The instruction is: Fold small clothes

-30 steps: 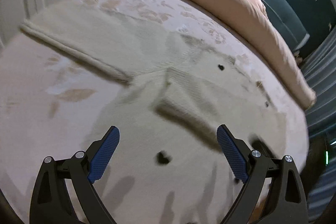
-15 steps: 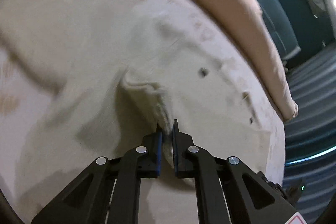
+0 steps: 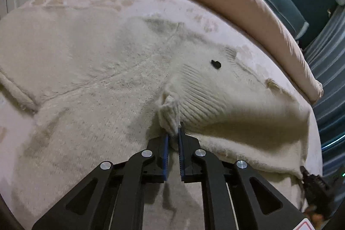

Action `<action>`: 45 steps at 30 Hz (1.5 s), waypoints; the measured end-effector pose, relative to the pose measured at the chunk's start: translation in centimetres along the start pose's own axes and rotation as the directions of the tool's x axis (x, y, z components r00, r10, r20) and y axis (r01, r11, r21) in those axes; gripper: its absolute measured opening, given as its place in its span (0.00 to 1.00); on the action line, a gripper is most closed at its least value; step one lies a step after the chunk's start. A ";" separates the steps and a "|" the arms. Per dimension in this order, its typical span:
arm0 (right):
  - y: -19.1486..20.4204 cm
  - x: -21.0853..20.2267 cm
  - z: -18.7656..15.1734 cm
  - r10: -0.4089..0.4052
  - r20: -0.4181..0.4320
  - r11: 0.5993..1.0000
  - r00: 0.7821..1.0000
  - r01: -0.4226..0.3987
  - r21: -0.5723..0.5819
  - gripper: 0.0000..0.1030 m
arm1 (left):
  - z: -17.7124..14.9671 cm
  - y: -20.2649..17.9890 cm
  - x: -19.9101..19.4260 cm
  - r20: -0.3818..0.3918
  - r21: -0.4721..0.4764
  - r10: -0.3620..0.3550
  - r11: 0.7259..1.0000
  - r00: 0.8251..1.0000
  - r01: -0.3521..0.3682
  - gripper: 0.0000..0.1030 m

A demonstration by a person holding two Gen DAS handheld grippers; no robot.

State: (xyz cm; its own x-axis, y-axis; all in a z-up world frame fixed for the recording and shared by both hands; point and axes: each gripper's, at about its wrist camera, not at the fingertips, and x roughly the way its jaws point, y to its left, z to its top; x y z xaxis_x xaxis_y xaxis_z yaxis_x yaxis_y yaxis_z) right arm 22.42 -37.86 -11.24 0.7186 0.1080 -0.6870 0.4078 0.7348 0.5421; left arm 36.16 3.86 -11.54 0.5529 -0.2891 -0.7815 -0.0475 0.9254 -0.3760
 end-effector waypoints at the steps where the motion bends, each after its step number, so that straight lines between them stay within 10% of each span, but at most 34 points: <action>1: 0.3 -0.3 -0.2 -0.001 -0.002 1.000 1.000 0.001 -0.002 0.09 | 0.0 -0.2 0.0 0.002 0.003 0.004 1.000 1.000 -0.004 0.08; 4: -0.5 -2.9 -0.4 -0.035 0.048 0.999 0.998 0.036 -0.025 0.20 | 0.0 -0.4 -0.1 0.008 0.022 0.015 1.000 1.000 -0.015 0.12; 9: -0.4 -2.5 3.0 -0.094 0.126 0.995 0.988 0.099 -0.033 0.69 | -0.7 0.3 0.0 0.038 0.008 -0.015 1.000 0.999 0.015 0.13; 12: -0.5 2.7 5.0 -0.074 -0.023 0.997 0.997 0.073 -0.023 0.68 | -1.2 0.6 0.0 0.060 0.004 -0.031 1.000 0.998 0.030 0.13; 15: 1.1 5.7 5.3 0.047 -0.163 0.998 0.986 -0.052 -0.030 0.26 | -1.3 1.0 -0.1 0.068 -0.003 -0.046 0.999 0.997 0.046 0.13; 17: 4.0 3.1 5.5 0.029 -0.060 0.988 0.998 -0.038 -0.151 0.11 | -1.3 1.1 -0.2 0.068 -0.008 -0.058 0.998 0.996 0.058 0.13; 21: 7.0 -1.7 4.1 -0.084 0.197 0.937 0.977 0.144 -0.317 0.11 | -1.6 0.6 -0.2 0.075 0.021 -0.053 0.998 0.996 0.052 0.20; 25: 3.2 5.0 2.8 -0.278 -0.009 0.920 0.960 0.264 -0.291 0.16 | -1.9 -1.6 0.0 0.079 0.124 0.026 0.992 0.997 -0.036 0.28; 29: 2.6 -1.9 2.3 -0.129 0.060 0.978 0.990 0.137 -0.160 0.49 | -2.0 -2.5 -0.7 0.075 0.185 0.079 0.978 0.994 -0.092 0.33; 31: 1.1 -5.3 0.9 -0.130 0.068 0.976 0.989 0.140 -0.167 0.60 | -2.3 -2.2 -2.2 0.070 0.177 0.095 0.979 0.993 -0.106 0.54; 39: -6.7 -15.0 -12.4 -0.093 -0.195 0.992 0.976 0.074 -0.100 0.61 | -9.3 6.5 -14.0 0.014 0.069 0.150 0.986 0.989 -0.151 0.68; 45: -5.3 -14.6 -17.9 -0.005 -0.215 0.997 0.977 -0.010 -0.072 0.63 | -14.6 13.9 -18.8 -0.095 -0.167 0.121 0.977 0.988 -0.135 0.68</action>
State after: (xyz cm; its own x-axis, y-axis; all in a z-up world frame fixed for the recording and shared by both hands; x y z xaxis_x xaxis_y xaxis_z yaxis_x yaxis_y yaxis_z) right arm -0.38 -31.34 -12.74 0.5785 0.2454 -0.7779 0.3588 0.7799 0.5129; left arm 12.91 18.58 -9.35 0.4619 -0.1971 -0.8647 -0.2605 0.9018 -0.3447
